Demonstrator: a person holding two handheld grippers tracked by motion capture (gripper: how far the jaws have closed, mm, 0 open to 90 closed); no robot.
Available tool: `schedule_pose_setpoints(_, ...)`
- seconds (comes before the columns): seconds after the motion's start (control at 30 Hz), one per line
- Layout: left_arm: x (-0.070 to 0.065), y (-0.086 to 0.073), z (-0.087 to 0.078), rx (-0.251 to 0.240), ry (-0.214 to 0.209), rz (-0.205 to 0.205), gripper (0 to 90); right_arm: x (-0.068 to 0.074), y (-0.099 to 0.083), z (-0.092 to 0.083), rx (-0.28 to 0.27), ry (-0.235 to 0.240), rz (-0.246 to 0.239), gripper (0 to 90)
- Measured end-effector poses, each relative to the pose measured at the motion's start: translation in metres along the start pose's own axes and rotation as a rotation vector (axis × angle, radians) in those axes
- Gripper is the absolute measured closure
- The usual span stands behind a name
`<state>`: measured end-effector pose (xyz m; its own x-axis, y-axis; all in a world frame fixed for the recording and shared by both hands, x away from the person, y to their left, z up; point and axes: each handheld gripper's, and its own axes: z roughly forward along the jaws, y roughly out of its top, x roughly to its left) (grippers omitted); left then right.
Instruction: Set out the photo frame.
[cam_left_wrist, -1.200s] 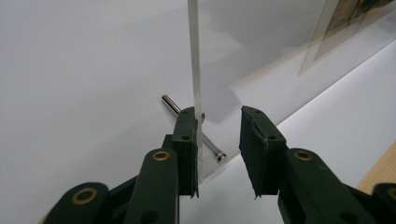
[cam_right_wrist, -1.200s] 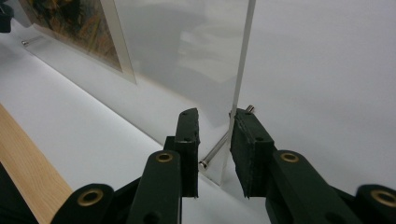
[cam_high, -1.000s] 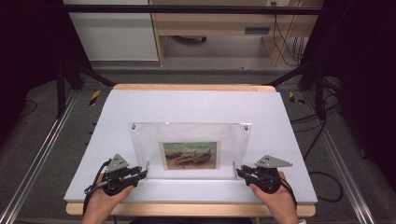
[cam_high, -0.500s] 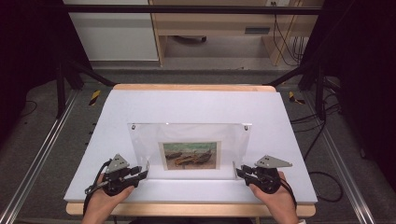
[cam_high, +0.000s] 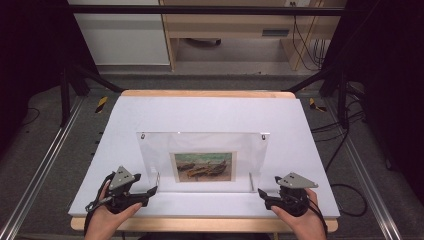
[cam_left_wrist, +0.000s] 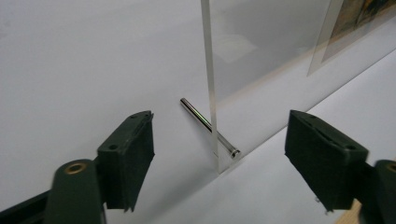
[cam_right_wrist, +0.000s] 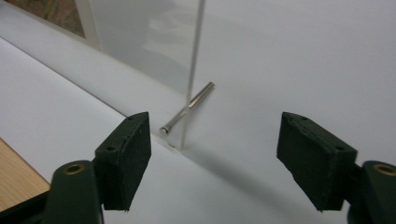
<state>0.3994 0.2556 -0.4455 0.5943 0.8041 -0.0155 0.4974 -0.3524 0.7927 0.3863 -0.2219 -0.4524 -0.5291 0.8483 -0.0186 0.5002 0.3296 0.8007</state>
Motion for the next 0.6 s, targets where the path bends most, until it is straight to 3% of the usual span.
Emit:
schedule_pose_setpoints(0.2, 0.003, -0.002, -0.009, -0.009, 0.013, 0.032, 13.6, -0.011, -0.009, -0.012, -0.020, -0.064, 0.033, 16.8)
schedule_pose_setpoints(0.33, 0.011, -0.003, -0.013, -0.030, 0.035, 0.024, 10.0, -0.019, -0.010, -0.015, -0.040, -0.108, 0.053, 13.1)
schedule_pose_setpoints(0.6, 0.028, -0.003, -0.018, -0.063, 0.113, -0.015, 9.4, -0.035, -0.006, -0.010, -0.058, -0.135, 0.124, 13.3)
